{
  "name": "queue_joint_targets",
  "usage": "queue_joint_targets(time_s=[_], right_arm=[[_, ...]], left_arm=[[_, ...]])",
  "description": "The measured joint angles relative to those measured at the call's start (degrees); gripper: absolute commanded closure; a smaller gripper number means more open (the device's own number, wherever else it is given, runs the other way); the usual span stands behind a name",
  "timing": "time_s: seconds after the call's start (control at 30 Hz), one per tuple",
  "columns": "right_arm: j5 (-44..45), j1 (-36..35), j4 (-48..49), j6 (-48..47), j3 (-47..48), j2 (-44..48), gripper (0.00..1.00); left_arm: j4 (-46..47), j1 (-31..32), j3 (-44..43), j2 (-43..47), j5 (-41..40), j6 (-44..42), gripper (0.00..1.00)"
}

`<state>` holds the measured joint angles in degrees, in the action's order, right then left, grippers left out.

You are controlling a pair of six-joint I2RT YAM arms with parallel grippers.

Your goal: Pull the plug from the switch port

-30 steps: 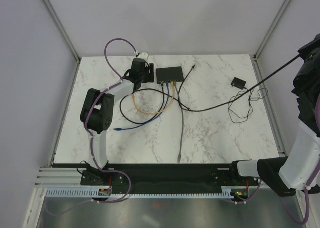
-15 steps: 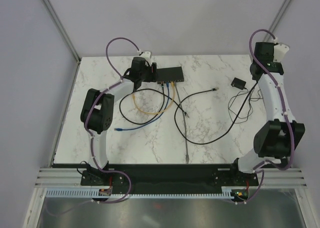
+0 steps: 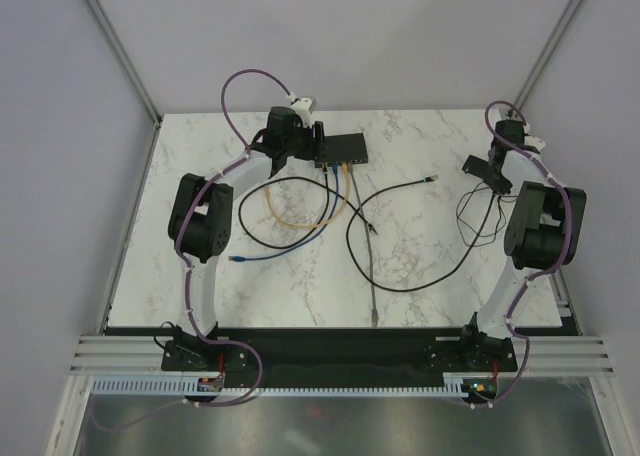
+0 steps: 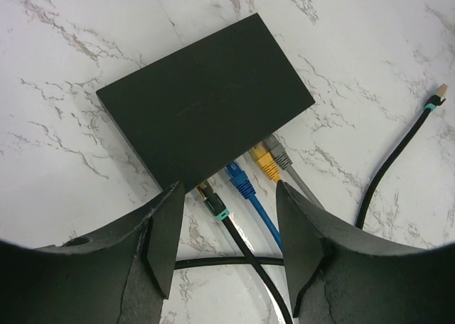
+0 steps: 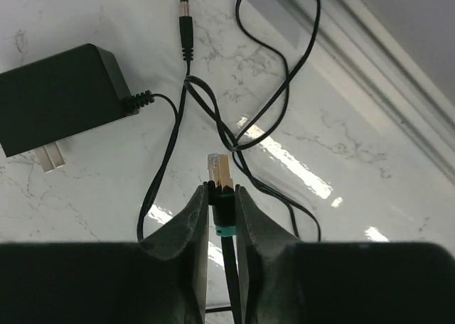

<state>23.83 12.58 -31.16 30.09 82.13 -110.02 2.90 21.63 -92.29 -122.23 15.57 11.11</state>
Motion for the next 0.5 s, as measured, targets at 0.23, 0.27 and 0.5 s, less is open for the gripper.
queue_joint_targets(time_s=[0.23,0.27,0.5], right_arm=[[-1.75,-0.09,3.52,0.28,-3.87,-2.01,0.38],[-1.77,-0.11,3.78,0.17,-4.22,-1.62,0.36],[-2.51,-8.72,9.38,-3.02,-3.39,5.4,0.3]], left_arm=[[-1.55,0.11,-0.94,-1.07,0.48,-0.52,0.37],[-1.7,0.22,-1.09,-1.09,0.63,-0.55,0.37],[-3.65,1.18,-5.7,-3.15,1.05,-1.68,0.38]])
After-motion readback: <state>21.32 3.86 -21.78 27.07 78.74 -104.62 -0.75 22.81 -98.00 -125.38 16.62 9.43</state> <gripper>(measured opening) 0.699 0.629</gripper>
